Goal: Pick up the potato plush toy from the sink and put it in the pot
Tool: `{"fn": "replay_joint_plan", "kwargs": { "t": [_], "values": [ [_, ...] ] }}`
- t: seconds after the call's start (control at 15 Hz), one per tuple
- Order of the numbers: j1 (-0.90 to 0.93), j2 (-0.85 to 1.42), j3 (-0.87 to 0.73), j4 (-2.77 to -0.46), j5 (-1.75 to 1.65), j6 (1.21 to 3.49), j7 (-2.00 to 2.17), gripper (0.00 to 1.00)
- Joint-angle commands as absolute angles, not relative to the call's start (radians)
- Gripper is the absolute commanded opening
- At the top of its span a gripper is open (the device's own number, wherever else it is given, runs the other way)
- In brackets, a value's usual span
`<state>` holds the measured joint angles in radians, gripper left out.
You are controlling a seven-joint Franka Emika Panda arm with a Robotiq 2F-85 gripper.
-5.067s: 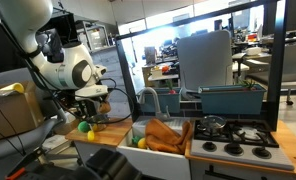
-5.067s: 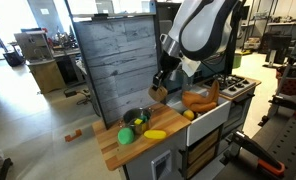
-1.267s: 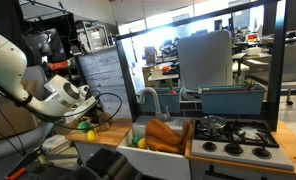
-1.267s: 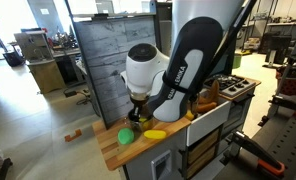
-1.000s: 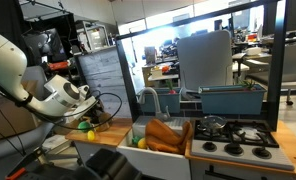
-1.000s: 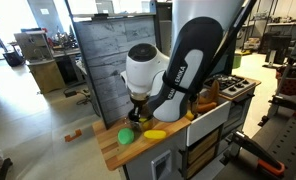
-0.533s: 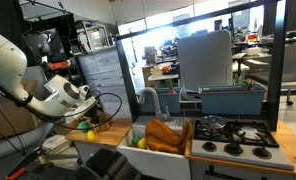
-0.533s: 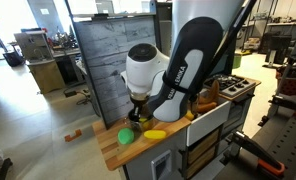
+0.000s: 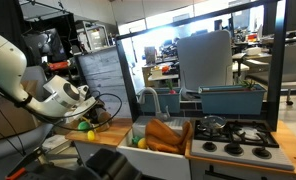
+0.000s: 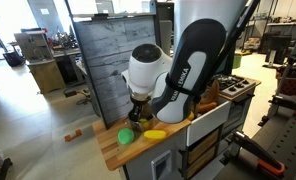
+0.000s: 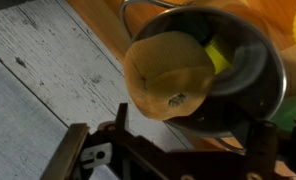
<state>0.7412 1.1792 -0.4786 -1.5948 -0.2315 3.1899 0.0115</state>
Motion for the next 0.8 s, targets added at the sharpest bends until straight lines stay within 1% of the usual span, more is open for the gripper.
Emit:
{"fn": "replay_joint_plan", "kwargs": {
  "t": [0.0, 0.13, 0.2, 0.27, 0.33, 0.4, 0.73],
  "values": [
    [0.8, 1.148, -0.529, -1.693, -0.2, 3.29, 0.015, 1.0],
    [0.839, 1.135, -0.559, -1.751, -0.165, 3.353, 0.001, 1.0],
    [0.857, 1.115, -0.563, -1.789, -0.138, 3.346, -0.005, 1.0],
    [0.854, 1.081, -0.54, -1.821, -0.133, 3.293, -0.024, 1.0],
    [0.878, 1.065, -0.55, -1.848, -0.113, 3.235, -0.019, 1.0],
    [0.833, 1.141, -0.534, -1.751, -0.116, 3.3, -0.027, 1.0],
    [0.86, 1.093, -0.539, -1.817, -0.116, 3.255, -0.013, 1.0]
  ]
}}
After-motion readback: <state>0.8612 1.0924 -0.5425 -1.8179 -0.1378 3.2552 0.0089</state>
